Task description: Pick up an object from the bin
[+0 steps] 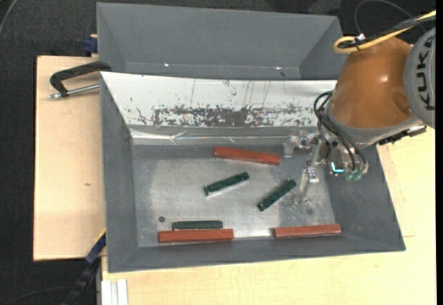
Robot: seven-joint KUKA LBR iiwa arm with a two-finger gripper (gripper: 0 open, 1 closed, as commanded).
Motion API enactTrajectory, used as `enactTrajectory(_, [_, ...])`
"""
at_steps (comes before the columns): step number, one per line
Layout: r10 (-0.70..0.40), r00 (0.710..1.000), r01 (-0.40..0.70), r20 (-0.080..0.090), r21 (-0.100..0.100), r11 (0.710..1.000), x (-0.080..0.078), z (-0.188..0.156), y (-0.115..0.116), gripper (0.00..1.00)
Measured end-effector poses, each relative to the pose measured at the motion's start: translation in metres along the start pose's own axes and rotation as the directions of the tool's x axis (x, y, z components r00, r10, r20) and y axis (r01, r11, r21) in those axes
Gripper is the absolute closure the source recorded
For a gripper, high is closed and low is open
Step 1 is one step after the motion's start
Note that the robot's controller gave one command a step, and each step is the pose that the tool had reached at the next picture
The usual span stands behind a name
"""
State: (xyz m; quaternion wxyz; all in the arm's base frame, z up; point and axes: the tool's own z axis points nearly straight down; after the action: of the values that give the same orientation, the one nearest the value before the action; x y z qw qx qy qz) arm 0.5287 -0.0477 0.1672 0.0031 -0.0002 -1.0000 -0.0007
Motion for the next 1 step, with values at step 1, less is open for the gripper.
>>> enactTrajectory(1, [-0.29,0.957,0.29,0.002,0.0,0.957,0.0339,0.099,-0.0006,0.0])
